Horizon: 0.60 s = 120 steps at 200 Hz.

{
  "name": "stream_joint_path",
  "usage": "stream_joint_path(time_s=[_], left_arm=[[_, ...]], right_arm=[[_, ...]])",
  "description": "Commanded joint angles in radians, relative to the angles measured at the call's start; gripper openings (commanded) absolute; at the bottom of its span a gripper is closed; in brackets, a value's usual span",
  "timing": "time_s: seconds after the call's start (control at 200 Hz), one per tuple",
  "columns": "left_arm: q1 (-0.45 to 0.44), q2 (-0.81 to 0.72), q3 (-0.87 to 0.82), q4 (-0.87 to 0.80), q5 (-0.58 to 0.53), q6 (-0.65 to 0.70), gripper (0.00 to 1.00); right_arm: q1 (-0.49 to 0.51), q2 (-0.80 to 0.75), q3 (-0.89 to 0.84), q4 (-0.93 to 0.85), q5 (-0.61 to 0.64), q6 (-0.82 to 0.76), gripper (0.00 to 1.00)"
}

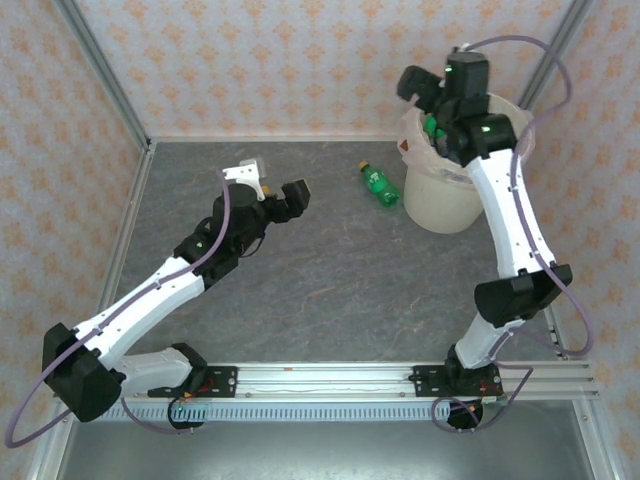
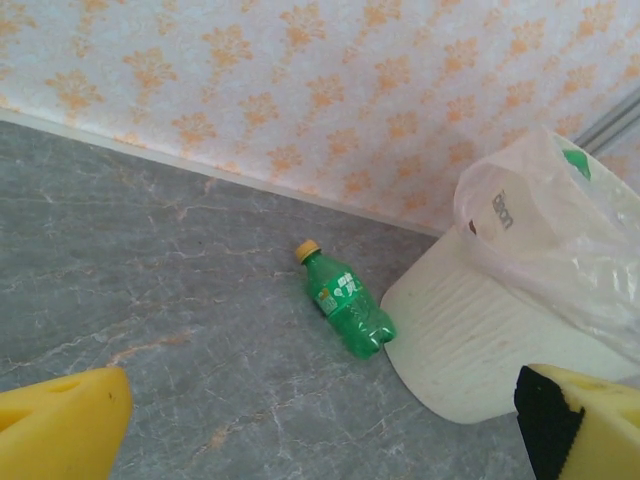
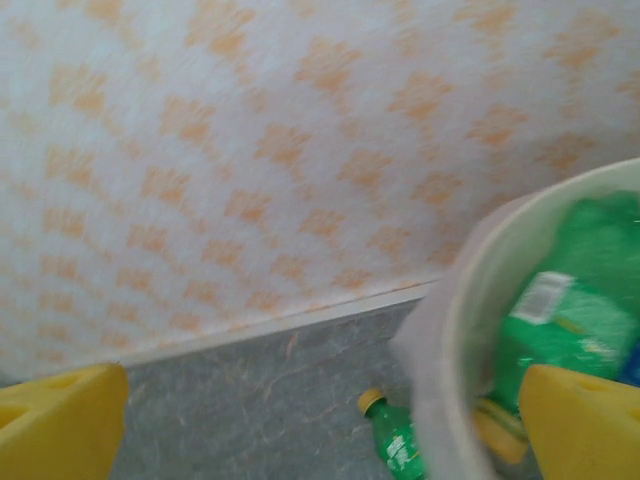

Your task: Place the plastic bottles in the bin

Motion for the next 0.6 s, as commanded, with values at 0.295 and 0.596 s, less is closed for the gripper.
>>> stream_joint_path(time_s=[0.295, 0.596], left_arm=[[0.008, -0.138, -0.038, -0.041, 0.023, -0.046, 0.99], [0.009, -0.240, -0.065, -0.104, -0.022, -0.042, 0.99]], right_arm=[[0.226, 0.247, 0.023, -0.042, 0.254, -0.195, 1.00], [0.259, 0.431, -0.002, -0.044, 0.351, -0.212, 1.00]])
